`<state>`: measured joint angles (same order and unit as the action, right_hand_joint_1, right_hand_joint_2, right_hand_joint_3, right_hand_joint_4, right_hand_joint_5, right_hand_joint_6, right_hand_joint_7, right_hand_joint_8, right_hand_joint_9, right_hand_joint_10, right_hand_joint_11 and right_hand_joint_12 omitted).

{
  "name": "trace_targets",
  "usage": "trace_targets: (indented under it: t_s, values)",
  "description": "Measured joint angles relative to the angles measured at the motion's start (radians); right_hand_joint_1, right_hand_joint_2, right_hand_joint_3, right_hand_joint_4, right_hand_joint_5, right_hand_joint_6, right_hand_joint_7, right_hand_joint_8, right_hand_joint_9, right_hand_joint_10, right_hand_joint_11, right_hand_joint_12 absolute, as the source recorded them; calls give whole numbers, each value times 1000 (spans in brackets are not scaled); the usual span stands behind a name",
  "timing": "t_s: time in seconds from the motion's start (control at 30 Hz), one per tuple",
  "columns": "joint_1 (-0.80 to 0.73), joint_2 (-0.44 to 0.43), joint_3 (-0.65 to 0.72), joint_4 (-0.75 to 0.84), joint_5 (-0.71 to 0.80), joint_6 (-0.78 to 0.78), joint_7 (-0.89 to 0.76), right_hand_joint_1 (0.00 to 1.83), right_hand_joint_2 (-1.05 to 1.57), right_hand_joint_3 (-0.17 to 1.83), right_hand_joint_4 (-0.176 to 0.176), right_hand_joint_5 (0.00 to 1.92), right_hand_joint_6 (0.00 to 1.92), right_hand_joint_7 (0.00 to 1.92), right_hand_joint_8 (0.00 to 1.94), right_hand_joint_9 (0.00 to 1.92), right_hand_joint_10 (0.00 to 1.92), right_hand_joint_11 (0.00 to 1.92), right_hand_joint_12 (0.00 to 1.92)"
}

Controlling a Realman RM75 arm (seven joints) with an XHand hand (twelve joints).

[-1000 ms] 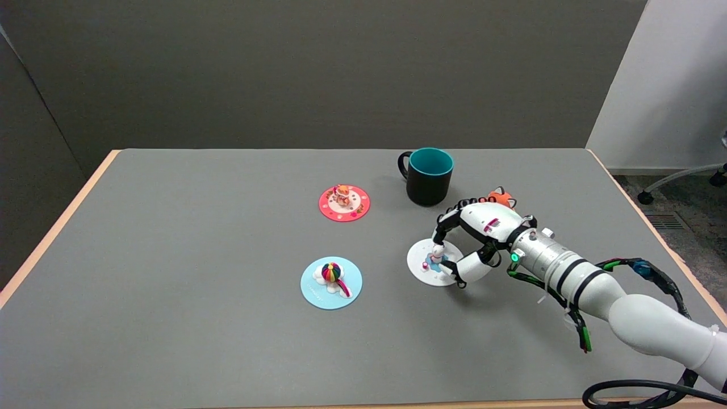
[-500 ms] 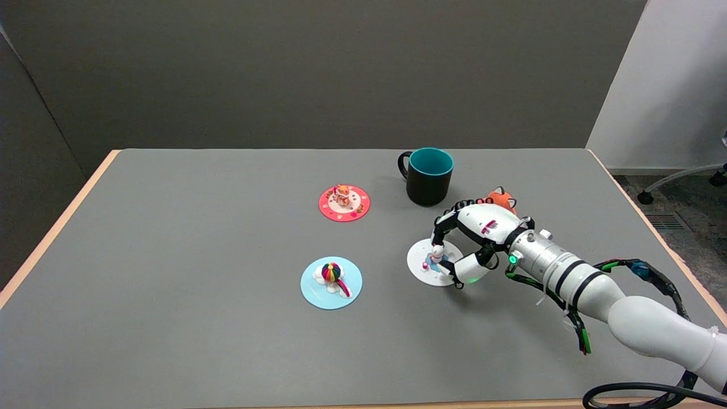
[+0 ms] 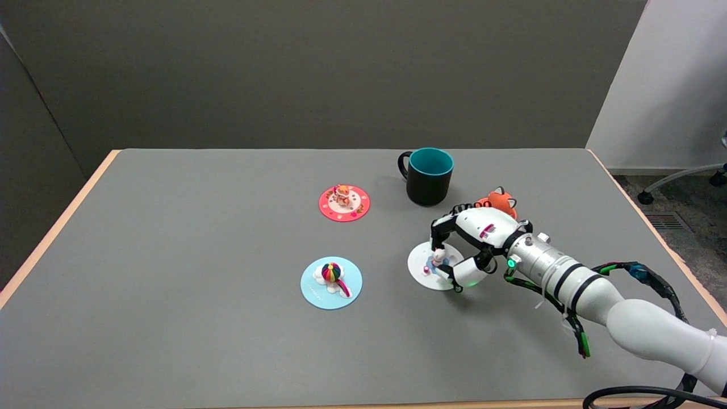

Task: Pick up the white cup lid.

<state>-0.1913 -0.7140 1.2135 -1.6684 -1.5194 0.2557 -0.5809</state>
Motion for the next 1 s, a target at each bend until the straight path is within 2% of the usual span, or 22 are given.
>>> trace_targets:
  t_s: [0.07,0.3,0.33,0.37,0.93,1.0]
  values:
    - [0,0,-1,0,0,1,-2,845,662,895,98,544,1270,692,490,638,172,447,275]
    - [2,0,-2,1,0,4,-6,848,702,895,102,519,1307,673,521,647,176,451,269]
    - [2,0,-2,1,0,4,-7,849,768,810,114,542,1342,678,529,647,182,455,265]
    - [2,0,-2,1,0,4,-7,852,1123,355,175,652,1534,687,525,638,206,467,245]
    - [3,0,-3,6,0,11,-10,825,1146,355,176,619,1583,632,654,641,273,447,286]
    - [3,0,-4,6,0,12,-10,842,1143,328,176,641,1542,631,653,641,263,459,271]
